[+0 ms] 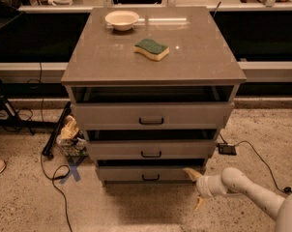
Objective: Open bottom drawer
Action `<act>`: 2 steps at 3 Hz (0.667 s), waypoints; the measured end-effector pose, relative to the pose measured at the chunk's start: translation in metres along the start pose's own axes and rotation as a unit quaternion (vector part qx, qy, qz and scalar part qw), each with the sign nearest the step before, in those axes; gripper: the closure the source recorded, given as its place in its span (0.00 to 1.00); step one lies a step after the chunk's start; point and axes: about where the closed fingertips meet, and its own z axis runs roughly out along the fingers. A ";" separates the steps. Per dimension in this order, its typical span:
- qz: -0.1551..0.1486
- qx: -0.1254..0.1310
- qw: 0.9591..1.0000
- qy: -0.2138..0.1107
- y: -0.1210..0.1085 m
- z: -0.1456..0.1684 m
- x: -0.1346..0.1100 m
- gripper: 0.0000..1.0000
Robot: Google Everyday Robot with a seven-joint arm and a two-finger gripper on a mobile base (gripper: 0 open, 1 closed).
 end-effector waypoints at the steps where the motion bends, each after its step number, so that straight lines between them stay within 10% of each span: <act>1: -0.023 0.030 0.999 0.027 -0.012 0.015 0.022 0.00; 2: -0.034 0.044 0.997 0.048 -0.023 0.032 0.039 0.00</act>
Offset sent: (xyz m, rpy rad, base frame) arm 0.0696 -0.0133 -0.0527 -0.1165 -0.1800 -0.0583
